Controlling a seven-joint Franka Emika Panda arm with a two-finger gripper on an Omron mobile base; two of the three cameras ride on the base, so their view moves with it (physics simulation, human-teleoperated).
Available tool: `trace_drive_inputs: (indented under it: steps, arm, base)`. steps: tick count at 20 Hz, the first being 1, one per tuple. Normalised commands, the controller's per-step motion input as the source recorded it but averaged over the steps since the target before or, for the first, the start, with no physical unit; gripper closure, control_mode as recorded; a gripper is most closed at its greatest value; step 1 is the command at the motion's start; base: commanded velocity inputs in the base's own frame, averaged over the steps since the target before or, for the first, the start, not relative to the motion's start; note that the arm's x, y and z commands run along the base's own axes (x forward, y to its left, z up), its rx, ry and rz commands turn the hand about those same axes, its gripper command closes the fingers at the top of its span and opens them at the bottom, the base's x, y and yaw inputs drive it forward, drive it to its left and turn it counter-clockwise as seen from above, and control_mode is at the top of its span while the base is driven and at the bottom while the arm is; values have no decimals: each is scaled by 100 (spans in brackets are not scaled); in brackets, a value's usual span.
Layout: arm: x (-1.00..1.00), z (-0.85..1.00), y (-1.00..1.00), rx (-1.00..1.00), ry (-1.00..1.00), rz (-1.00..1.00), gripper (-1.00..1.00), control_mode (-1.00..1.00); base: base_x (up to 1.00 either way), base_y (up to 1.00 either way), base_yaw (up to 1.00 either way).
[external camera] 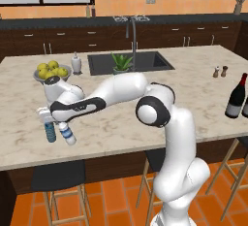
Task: Move the plastic bottles in the middle to the plastics group, and the glass bottles in the middle to the glass group.
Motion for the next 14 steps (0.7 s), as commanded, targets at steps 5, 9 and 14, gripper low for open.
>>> trace_drive_inputs:
  steps: [5, 9, 14]
  arm:
    - [-3, -31, -16, 0, 0, 0, 100, -100]
    - [-9, -30, -24, 0, 0, 0, 100, -100]
    - [-22, -28, -38, 0, 0, 0, 100, -100]
  base:
    - [0, 0, 0]
    - [0, 0, 0]
    - [0, 0, 0]
